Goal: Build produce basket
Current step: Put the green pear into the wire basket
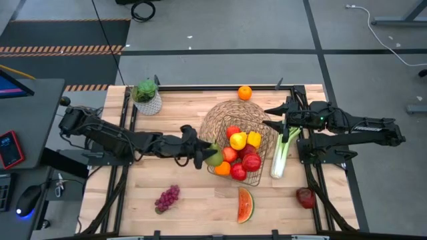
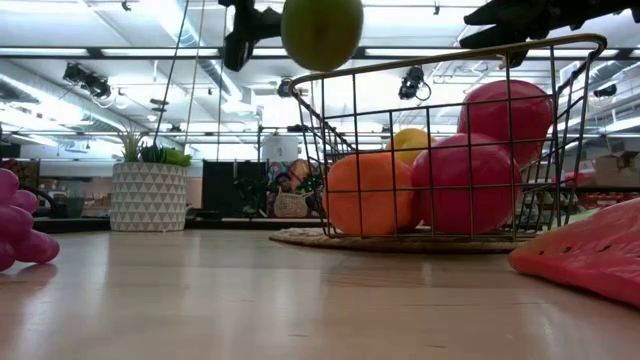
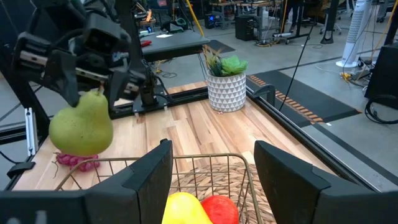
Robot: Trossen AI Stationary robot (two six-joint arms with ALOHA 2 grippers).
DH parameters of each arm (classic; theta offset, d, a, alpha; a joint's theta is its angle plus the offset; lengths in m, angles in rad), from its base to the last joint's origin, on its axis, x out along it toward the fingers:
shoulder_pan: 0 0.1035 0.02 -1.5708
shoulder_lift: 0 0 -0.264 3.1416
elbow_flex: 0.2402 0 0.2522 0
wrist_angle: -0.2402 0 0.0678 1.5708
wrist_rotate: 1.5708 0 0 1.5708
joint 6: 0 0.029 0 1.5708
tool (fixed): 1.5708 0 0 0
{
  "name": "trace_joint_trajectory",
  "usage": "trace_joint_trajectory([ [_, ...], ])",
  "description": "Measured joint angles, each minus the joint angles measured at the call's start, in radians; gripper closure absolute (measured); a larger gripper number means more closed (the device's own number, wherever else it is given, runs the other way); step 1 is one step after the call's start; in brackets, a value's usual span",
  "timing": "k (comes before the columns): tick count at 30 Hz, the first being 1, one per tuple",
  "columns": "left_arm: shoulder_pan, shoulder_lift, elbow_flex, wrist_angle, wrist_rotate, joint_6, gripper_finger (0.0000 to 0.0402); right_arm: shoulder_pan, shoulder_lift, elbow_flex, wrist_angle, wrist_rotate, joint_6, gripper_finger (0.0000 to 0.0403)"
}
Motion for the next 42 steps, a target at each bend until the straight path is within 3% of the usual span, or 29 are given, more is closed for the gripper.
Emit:
trace_joint_trajectory([
  [8, 0.013, 0.0, 0.0, -0.003, 0.022, -0.275, 0.0185, 0.0, 0.0, 0.0, 0.0, 0.0, 0.0, 0.0172],
  [14, 0.012, 0.0, 0.0, -0.003, 0.022, -0.362, 0.0187, 0.0, 0.0, 0.0, 0.0, 0.0, 0.0, 0.0172],
  [28, 0.012, 0.0, 0.0, -0.003, 0.021, -0.304, 0.0185, 0.0, 0.0, 0.0, 0.0, 0.0, 0.0, 0.0172],
  [35, 0.027, 0.082, 0.0, 0.123, 0.021, -0.19, 0.0183, 0.0, 0.0, 0.0, 0.002, 0.0, 0.0, 0.0172],
  [42, 0.094, 0.145, 0.058, 0.113, 0.143, -0.077, 0.0182, 0.0, 0.0, 0.0, 0.01, 0.0, 0.0, 0.0172],
])
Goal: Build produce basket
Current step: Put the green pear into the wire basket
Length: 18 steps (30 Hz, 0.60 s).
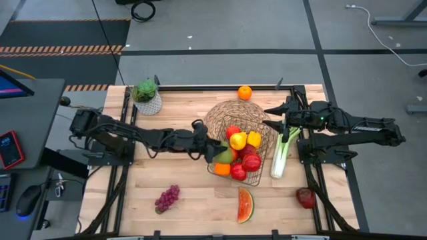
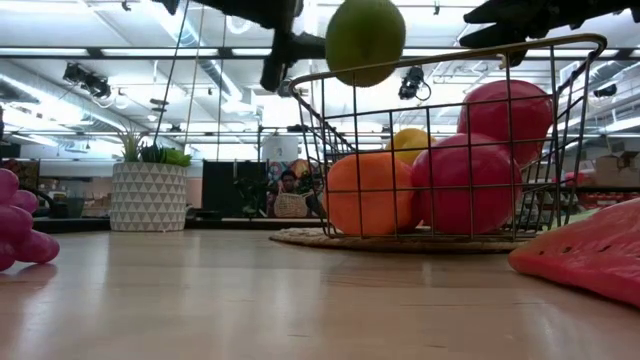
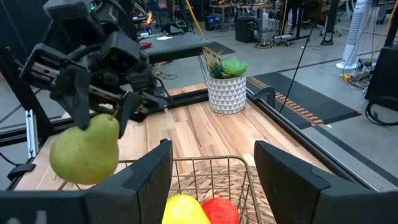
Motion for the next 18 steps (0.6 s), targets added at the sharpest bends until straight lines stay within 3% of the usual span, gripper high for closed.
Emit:
trace_joint_trajectory([
  [18, 0.046, 0.206, 0.359, -0.461, 0.047, 0.224, 0.0182, 0.0, 0.002, 0.0, 0.022, 0.0, 0.0, 0.0172],
])
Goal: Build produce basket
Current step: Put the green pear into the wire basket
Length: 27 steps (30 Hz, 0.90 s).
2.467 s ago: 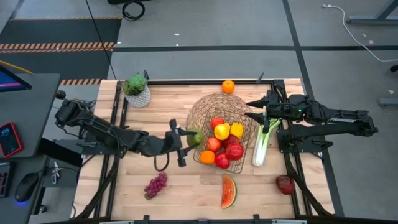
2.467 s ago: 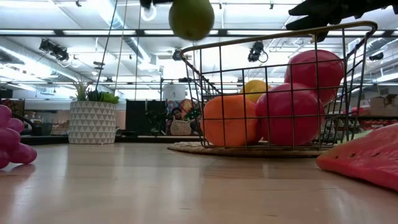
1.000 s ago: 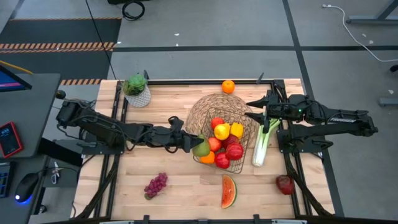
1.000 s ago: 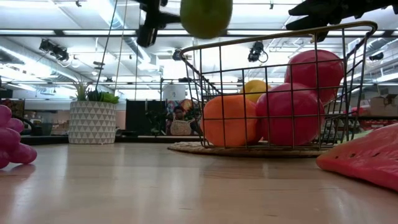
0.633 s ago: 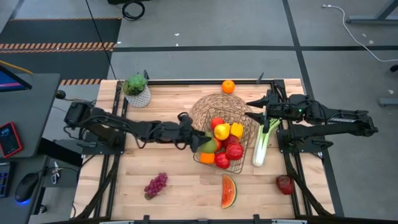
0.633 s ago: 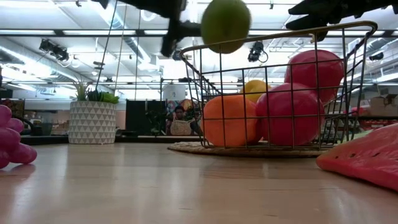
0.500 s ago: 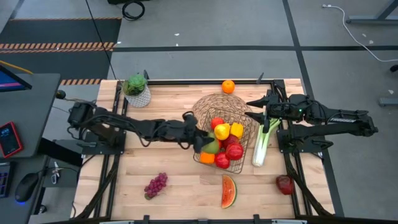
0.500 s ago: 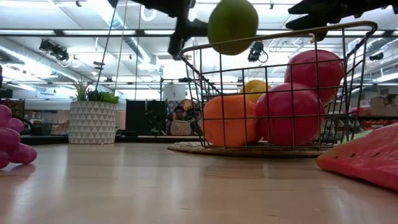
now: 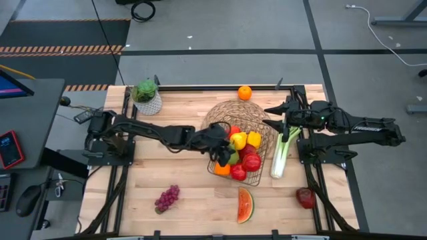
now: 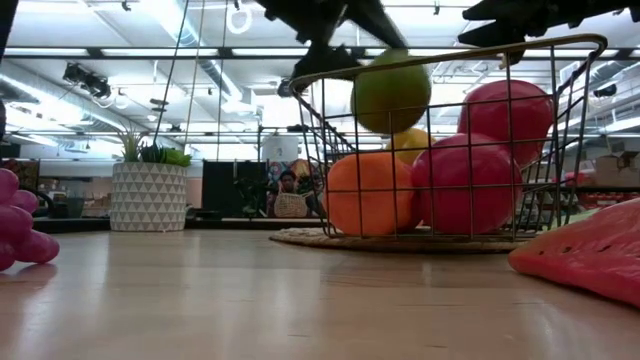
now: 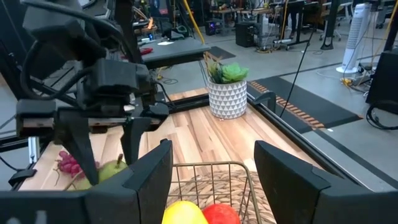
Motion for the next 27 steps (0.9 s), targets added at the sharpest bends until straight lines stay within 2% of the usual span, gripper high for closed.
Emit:
trace_joint_trajectory([
  [4, 0.024, 0.009, 0.027, -0.061, 0.016, 0.023, 0.0182, 0.0, 0.0, 0.0, 0.006, 0.0, 0.0, 0.0172],
  [11, 0.034, 0.033, 0.025, -0.082, 0.142, 0.02, 0.0182, 0.0, 0.0, 0.0, 0.01, 0.0, 0.0, 0.0172],
  [17, 0.026, 0.055, 0.028, -0.115, 0.226, 0.097, 0.0182, 0.0, 0.002, 0.0, 0.015, 0.0, 0.0, 0.0172],
  [27, 0.013, 0.056, 0.025, -0.079, 0.23, 0.303, 0.0181, 0.0, 0.002, 0.0, 0.029, 0.0, 0.0, 0.0172],
])
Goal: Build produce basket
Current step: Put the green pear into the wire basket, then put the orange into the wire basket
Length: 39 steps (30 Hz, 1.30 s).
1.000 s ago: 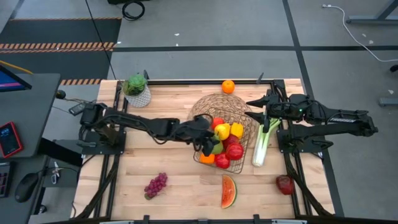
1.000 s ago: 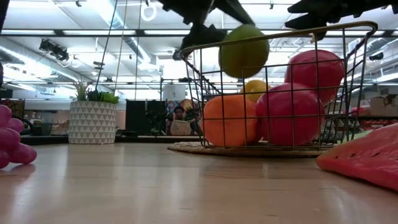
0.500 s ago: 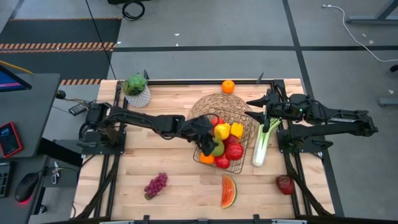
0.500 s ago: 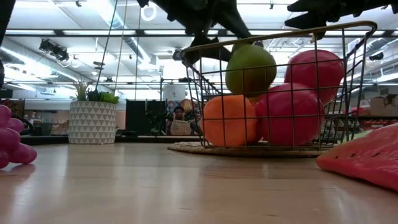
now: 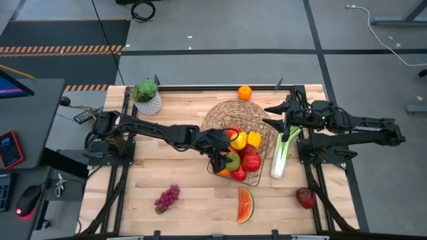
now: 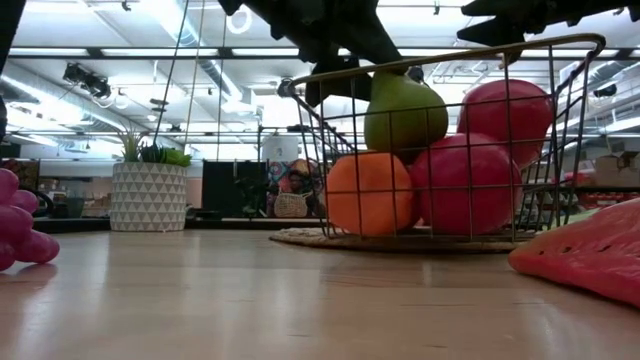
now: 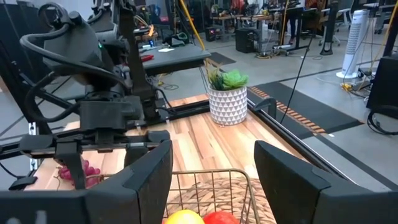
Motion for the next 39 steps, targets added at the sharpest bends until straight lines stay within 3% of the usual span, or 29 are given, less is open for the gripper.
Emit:
trace_joint_trajectory([
  [6, -0.007, 0.001, 0.0, 0.004, -0.072, -0.001, 0.0167, 0.0, 0.0, 0.0, 0.0, 0.0, 0.0, 0.0172],
  [16, -0.006, -0.012, -0.001, -0.001, -0.029, 0.053, 0.0046, 0.0, 0.0, 0.0, 0.0, 0.0, 0.0, 0.0172],
  [20, -0.003, -0.038, 0.07, -0.102, -0.037, 0.086, 0.002, 0.0, 0.0, 0.0, -0.001, 0.0, 0.0, 0.0172],
  [24, -0.005, -0.05, 0.198, -0.306, -0.143, 0.139, 0.0015, 0.0, 0.0, 0.0, -0.001, 0.0, 0.0, 0.0172],
  [28, -0.043, -0.052, 0.257, -0.394, -0.344, 0.235, 0.0015, 0.0, 0.0, 0.0, -0.001, 0.0, 0.0, 0.0172],
  [32, -0.099, -0.052, 0.216, -0.383, -0.487, 0.318, 0.0015, 0.0, 0.0, 0.0, -0.001, 0.0, 0.0, 0.0172],
  [39, -0.142, -0.106, 0.055, -0.201, -0.548, 0.418, 0.0031, 0.0, 0.0, 0.0, -0.001, 0.0, 0.0, 0.0172],
])
